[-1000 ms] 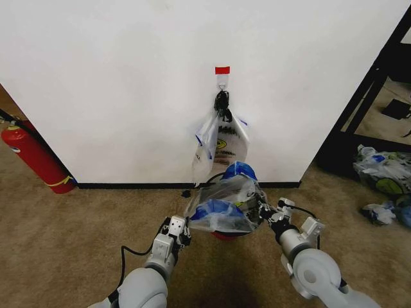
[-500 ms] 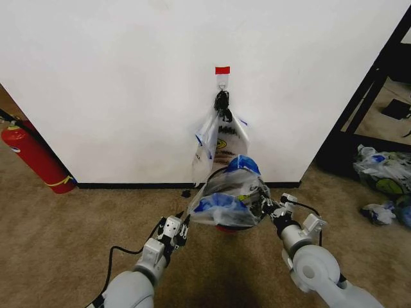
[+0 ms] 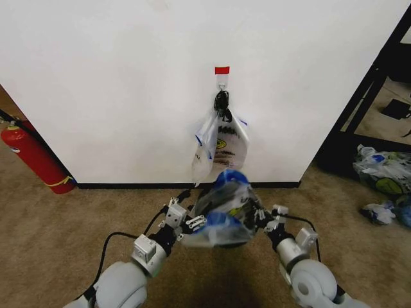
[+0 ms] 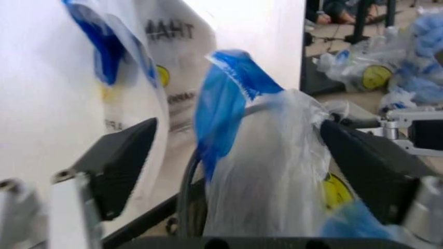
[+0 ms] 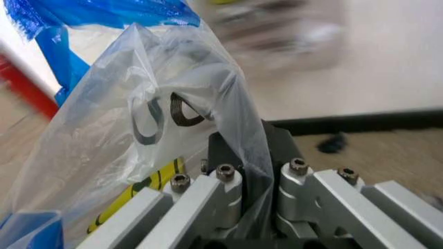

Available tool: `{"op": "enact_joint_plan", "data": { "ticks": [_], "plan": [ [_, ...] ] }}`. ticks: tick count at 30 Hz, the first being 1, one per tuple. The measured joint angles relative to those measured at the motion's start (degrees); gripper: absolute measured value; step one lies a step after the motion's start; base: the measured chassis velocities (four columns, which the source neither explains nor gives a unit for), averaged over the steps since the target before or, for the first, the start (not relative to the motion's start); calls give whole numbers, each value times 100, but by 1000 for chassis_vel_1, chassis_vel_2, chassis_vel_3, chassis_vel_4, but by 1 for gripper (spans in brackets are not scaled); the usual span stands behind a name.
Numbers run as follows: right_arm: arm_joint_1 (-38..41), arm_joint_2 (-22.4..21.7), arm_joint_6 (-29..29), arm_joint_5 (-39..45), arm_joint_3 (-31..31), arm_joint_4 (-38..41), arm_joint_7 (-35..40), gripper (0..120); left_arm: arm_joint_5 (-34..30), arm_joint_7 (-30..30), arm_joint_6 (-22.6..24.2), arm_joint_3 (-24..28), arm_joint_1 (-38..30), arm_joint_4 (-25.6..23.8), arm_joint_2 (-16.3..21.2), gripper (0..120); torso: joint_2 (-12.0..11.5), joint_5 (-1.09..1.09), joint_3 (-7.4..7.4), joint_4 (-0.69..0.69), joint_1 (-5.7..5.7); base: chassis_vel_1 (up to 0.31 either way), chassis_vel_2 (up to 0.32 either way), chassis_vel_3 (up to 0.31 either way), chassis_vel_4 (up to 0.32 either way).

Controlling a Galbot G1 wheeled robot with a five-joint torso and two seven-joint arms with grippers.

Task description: Pick up the garbage bag from the wall and place it over the trash bin.

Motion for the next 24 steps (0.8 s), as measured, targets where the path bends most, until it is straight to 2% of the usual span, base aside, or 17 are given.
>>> {"op": "enact_joint_plan", "data": {
  "ticks": [3, 8, 13, 14, 16, 20, 23, 24],
  "plan": [
    [24, -48, 24, -49, -11, -9, -215, 1, 0, 36, -1, 56, -114, 87, -11, 99, 0, 1, 0, 1, 0, 0, 0, 0, 0],
    [105, -73, 71, -81, -23, -8, -420, 1, -94, -151, 206, 256, -788, 472, -102, 100, 0, 1, 0, -2, 0, 0, 0, 0, 0],
    [104, -73, 80, -93, -20, -9, -446, 1, -316, -423, 452, 328, -1037, 550, -120, 83, 0, 1, 0, -1, 0, 0, 0, 0, 0],
    [98, -66, 80, -93, -13, -9, -446, 1, -395, -491, 489, 343, -1056, 550, -125, 76, 0, 1, 0, 0, 0, 0, 0, 0, 0],
    [93, -61, 82, -93, -5, -9, -443, 1, -444, -525, 504, 349, -1058, 550, -131, 72, 0, 1, 0, -1, 0, 0, 0, 0, 0],
    [91, -44, 86, -78, 32, -3, -374, 1, -630, -613, 521, 355, -957, 476, -145, 55, 0, 1, 0, -1, 0, 0, 0, 0, 0],
    [91, -41, 88, -51, 45, 10, -340, 1, -696, -621, 536, 354, -888, 428, -138, 48, 0, 1, 0, 0, 0, 0, 0, 0, 0],
    [89, -40, 88, -32, 52, 25, -326, 1, -713, -621, 540, 346, -846, 408, -128, 41, 0, 1, 0, 0, 0, 0, 0, 0, 0]
  ]
}}
